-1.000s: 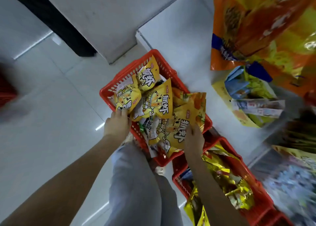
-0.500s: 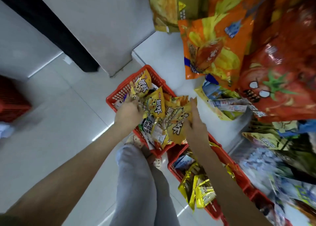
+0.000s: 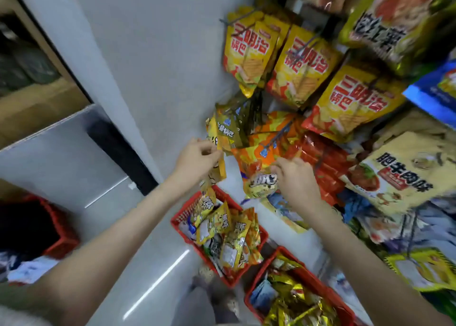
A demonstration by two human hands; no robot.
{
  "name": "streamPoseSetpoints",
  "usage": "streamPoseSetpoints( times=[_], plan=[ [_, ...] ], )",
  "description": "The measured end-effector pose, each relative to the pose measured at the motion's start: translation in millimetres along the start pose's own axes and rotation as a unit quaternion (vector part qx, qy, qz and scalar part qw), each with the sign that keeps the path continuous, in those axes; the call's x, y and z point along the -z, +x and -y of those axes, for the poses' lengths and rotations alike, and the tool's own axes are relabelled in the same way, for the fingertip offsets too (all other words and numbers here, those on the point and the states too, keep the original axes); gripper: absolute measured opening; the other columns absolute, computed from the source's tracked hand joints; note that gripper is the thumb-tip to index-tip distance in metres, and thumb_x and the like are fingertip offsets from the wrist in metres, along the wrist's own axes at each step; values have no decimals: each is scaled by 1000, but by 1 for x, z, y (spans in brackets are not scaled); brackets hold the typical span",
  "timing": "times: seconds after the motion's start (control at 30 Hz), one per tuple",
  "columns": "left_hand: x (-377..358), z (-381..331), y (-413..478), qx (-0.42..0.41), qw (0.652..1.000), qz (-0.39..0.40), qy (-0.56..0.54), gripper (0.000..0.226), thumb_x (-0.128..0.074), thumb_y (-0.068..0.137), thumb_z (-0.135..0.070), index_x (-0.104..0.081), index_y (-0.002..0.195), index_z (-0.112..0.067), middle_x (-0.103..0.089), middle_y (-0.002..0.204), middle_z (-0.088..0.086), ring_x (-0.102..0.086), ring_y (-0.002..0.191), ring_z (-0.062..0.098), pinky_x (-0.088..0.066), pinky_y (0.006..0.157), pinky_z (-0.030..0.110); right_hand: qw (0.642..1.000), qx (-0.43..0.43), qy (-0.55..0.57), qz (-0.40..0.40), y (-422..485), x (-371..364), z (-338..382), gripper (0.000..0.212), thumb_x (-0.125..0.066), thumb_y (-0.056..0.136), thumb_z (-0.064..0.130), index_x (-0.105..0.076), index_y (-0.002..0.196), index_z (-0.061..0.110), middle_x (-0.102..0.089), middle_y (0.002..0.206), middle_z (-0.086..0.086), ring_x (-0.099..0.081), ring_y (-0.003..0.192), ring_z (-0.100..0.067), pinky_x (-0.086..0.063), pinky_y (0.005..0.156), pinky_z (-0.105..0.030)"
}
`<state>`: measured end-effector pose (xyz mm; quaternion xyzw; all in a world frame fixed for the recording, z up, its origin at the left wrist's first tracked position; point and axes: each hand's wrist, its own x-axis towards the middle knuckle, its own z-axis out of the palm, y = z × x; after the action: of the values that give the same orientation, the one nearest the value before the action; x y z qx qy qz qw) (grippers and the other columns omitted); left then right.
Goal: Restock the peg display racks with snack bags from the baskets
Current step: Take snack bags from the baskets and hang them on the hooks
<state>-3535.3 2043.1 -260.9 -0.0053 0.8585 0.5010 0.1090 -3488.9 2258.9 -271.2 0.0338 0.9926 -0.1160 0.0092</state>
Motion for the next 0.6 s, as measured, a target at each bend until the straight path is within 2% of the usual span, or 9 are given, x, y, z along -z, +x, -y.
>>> streamPoseSetpoints(
  times=[0.07, 0.17, 0.23, 0.27, 0.33, 0.4, 0.47, 0.53, 0.6],
  plan=[
    [17, -25, -5, -20, 999, -22, -29, 24, -63, 82, -27, -59, 60, -16, -57, 102, 7, -49, 107, 14, -38, 89, 25, 991, 37, -76, -103, 0, 17, 11, 13, -64, 88, 15, -71, 84, 5, -58, 88, -13, -43, 95, -31, -34, 77, -43],
    [40, -56, -16, -61, 995, -55, -56, 17, -66, 86, -10, -66, 69, -10, -43, 132, -2, -37, 129, 11, -28, 93, 14, 972, 77, -111, -192, 0, 45, 31, 14, -81, 66, 11, -68, 68, 4, -53, 89, -15, -39, 92, -30, -37, 77, -45],
    [51, -71, -24, -105, 991, -73, -26, 20, -65, 86, -11, -66, 66, -15, -34, 148, -8, -26, 136, 12, -19, 100, 17, 969, 95, -137, -180, 0, 68, 44, 15, -75, 76, 17, -69, 76, 4, -57, 93, -14, -48, 96, -33, -38, 83, -45],
    [55, -78, -27, -125, 989, -78, -14, 19, -65, 85, -13, -67, 67, -17, -34, 149, -14, -22, 138, 12, -16, 102, 19, 975, 88, -132, -153, 1, 78, 48, 19, -66, 86, 22, -67, 85, 4, -60, 94, -13, -53, 96, -33, -39, 83, -43],
    [58, -92, -32, -146, 985, -87, -1, 11, -66, 85, -14, -70, 75, -14, -37, 143, -22, -17, 141, 15, -14, 109, 25, 994, 40, -16, -99, 1, 101, 57, 26, -53, 96, 28, -62, 92, 4, -65, 91, -13, -60, 91, -33, -48, 76, -40],
    [57, -105, -36, -165, 983, -77, 6, 15, -66, 85, -16, -70, 70, -17, -29, 153, -12, -15, 143, 16, -13, 116, 35, 990, 6, 122, -77, 2, 118, 64, 29, -55, 96, 31, -64, 92, 3, -68, 92, -17, -61, 94, -35, -51, 76, -40],
    [53, -118, -42, -178, 982, -59, 10, 16, -67, 85, -18, -71, 69, -18, -19, 159, -6, -12, 144, 15, -12, 118, 38, 977, 17, 198, -72, 6, 134, 74, 29, -60, 93, 30, -68, 87, 2, -70, 94, -12, -62, 95, -28, -46, 71, -34],
    [49, -126, -46, -191, 980, -49, -2, 14, -68, 86, -21, -73, 72, -22, -15, 160, -5, -11, 145, 15, -13, 118, 36, 965, 46, 257, -38, 6, 147, 85, 22, -61, 92, 25, -70, 81, 9, -63, 88, 2, -56, 78, -10, -39, 58, -23],
    [48, -130, -48, -211, 976, -43, -24, 17, -69, 86, -26, -70, 69, -29, -13, 160, -5, -11, 146, 16, -16, 118, 41, 945, 55, 320, -28, 4, 155, 91, 19, -59, 92, 20, -70, 81, 10, -61, 81, 1, -52, 72, -10, -41, 63, -26]
  ],
)
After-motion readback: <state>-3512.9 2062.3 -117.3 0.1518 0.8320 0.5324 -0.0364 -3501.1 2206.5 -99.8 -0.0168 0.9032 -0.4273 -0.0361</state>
